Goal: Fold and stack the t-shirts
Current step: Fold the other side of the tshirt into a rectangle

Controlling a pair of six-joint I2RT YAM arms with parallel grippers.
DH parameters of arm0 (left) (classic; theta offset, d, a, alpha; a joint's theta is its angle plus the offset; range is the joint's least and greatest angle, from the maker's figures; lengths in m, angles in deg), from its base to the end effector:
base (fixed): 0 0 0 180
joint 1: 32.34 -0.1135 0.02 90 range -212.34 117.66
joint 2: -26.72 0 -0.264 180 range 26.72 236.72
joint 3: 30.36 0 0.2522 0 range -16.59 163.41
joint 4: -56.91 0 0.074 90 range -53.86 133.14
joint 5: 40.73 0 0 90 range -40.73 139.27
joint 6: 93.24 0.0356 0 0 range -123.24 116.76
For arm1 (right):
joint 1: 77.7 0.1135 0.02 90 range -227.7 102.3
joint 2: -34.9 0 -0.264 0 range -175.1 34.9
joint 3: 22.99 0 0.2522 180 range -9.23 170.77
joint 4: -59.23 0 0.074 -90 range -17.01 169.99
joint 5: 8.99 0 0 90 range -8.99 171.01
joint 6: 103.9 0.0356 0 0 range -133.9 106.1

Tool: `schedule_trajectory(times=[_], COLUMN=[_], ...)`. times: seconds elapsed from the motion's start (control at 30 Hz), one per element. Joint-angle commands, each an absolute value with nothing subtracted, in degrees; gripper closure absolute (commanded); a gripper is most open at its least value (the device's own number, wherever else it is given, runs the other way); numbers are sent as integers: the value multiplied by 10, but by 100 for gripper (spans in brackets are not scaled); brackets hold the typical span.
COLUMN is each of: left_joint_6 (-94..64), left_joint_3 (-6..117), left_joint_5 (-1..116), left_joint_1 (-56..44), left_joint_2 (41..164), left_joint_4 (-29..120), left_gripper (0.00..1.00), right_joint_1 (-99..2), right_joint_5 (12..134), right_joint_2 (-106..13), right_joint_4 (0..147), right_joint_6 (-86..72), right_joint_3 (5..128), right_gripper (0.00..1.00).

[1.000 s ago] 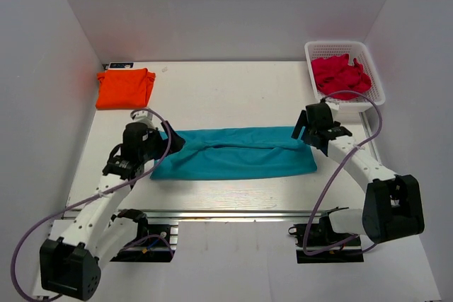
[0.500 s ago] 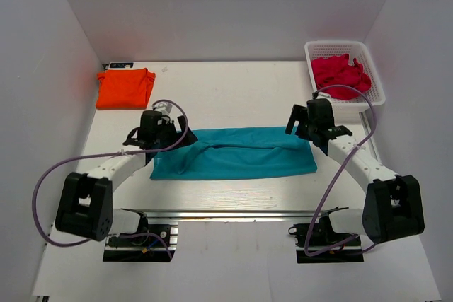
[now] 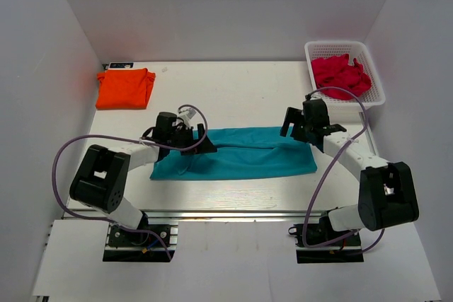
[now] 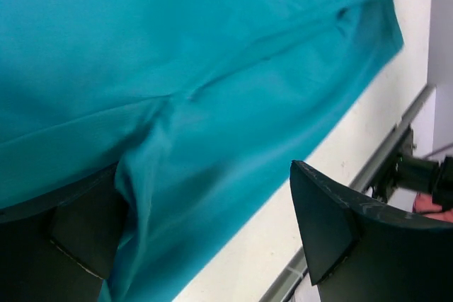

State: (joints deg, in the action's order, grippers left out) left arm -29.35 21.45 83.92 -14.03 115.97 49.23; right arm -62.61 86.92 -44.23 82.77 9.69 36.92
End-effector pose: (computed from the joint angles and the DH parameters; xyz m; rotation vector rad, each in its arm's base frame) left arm 0.2686 -0.1102 0.1510 0.1466 2.4389 -1.0781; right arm 0.2797 0.0716 0.2155 0.2244 2.3118 0.2232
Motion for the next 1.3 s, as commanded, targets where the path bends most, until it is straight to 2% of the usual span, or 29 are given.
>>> schedule_trajectory(times=[0.0, 0.27, 0.63, 0.93, 1.27], left_joint_6=[-260, -249, -183, -177, -146], left_joint_3=[236, 246, 342, 379, 407], left_joint_5=[865, 903, 797, 857, 847], left_joint_1=[-122, -83, -37, -12, 4], left_joint_2=[1148, 1189, 1099, 1223, 1276], left_joint_4=[480, 447, 379, 384, 334], left_gripper=[0, 0, 0, 0, 0], right_joint_1=[-628, -628, -626, -630, -629], right_joint_5=[865, 870, 843, 887, 894], right_joint_2=[-453, -460, -499, -494, -482], right_joint_4=[817, 819, 804, 822, 824], right_joint_6=[99, 96, 101, 116, 116], right_joint_3=[368, 367, 380, 383, 378], right_gripper=[10, 10, 10, 10, 10])
